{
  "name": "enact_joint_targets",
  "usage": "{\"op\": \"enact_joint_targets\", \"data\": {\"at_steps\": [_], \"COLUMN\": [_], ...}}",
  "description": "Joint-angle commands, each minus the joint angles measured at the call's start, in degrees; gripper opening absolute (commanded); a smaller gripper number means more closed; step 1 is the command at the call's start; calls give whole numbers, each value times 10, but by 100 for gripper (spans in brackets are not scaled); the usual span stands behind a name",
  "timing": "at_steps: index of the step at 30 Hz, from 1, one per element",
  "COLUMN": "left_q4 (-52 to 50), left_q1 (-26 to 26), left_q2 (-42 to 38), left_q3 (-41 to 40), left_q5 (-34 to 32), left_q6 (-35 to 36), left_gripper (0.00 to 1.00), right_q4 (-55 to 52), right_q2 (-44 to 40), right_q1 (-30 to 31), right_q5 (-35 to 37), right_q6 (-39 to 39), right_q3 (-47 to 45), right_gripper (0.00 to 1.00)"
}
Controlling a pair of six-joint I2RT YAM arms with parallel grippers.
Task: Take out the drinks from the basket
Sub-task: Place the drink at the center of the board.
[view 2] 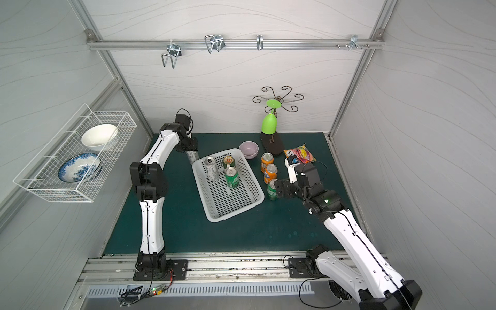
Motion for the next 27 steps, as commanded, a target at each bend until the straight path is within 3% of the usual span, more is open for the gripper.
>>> {"op": "enact_joint_targets", "data": {"at_steps": [1,13,16,20,27], "left_q4": [25,0,-3,25,169], "left_q1": [2,2,3,4,5], "left_q2": [0,-73,-116,-211,-433], "left_q3": [1,-2,-29,-120,-395], "left_q5": [6,-4,0,13,70], "left_q6": [1,8,3,-22,-93], "left_gripper": [61,98,98,98,99], "right_q4": [-11,-25,-32,-29,-14], "right_q2": [1,11,23,45,119], "right_q1": [-3,-3,-3,1,57], "right_q5": [-4,-33,-49,-76,-50], "right_q6": [-3,-8,-8,-5,-10], "right_q3": [-3,34,49,64,101], "right_gripper": [99,99,99,99,99]}}
